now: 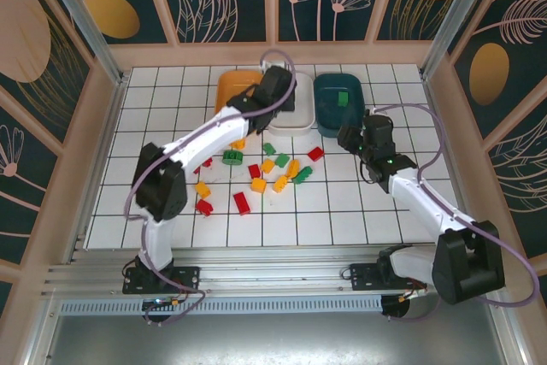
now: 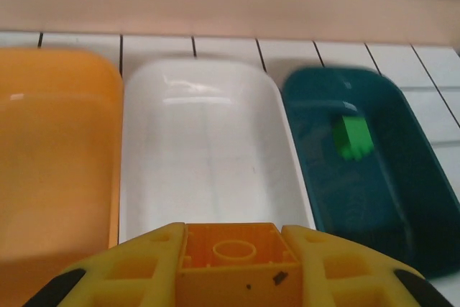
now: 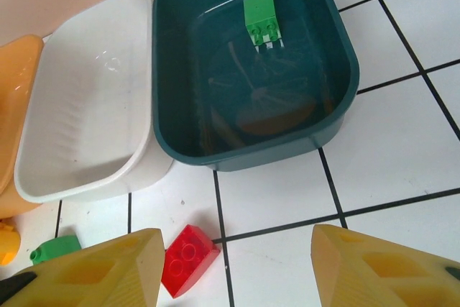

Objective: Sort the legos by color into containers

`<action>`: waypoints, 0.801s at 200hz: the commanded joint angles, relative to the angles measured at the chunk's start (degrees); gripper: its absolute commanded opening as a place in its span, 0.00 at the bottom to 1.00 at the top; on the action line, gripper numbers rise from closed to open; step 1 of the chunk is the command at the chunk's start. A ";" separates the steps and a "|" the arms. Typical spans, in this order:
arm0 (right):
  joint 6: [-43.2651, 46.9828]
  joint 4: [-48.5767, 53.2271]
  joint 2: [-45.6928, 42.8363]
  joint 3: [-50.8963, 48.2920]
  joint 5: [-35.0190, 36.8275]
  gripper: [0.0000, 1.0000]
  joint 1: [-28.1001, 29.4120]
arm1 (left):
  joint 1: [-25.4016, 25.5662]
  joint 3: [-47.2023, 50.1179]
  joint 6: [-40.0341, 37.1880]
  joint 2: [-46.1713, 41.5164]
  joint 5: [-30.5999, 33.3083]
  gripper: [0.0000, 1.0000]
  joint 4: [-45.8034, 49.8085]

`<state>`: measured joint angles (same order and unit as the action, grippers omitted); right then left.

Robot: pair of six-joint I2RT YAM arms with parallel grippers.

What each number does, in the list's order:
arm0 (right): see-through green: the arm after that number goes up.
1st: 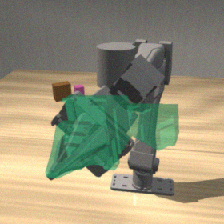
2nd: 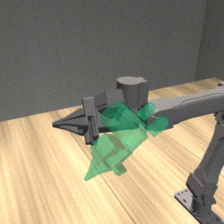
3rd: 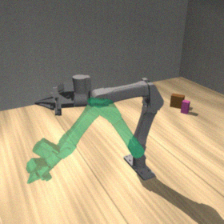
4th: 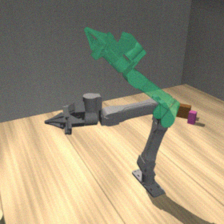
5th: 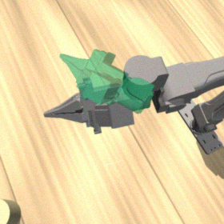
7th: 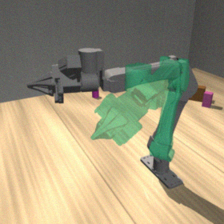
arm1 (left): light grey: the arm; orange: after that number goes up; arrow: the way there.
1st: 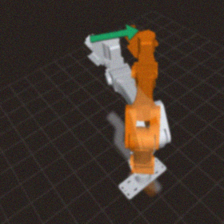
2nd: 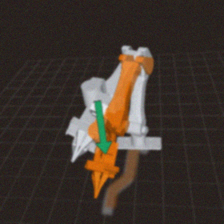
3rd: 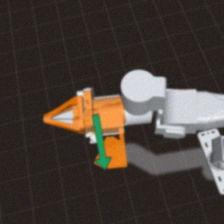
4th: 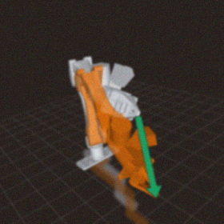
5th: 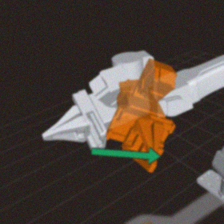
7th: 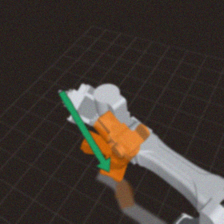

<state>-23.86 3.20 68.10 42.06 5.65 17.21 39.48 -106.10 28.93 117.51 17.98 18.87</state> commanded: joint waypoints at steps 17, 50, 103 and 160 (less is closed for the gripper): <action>-1.54 -1.44 -2.49 -1.37 -1.50 0.58 0.89 | -3.47 -17.23 -4.44 15.08 -6.82 0.02 9.12; -1.37 -1.82 -2.44 -1.97 -2.13 0.57 1.24 | -4.44 -24.93 -4.89 21.61 -9.01 0.04 10.68; -1.10 -1.24 -2.27 -1.83 -2.53 0.58 1.52 | -4.68 -25.14 -4.26 25.74 -13.32 0.09 8.02; -0.25 1.93 -3.69 0.28 -2.49 0.59 3.17 | -5.13 -26.28 -3.09 29.84 -15.65 0.14 6.04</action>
<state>-24.38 3.60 66.54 40.51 3.07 19.53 35.05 -130.19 25.34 144.88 4.25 26.15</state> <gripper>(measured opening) 0.584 0.300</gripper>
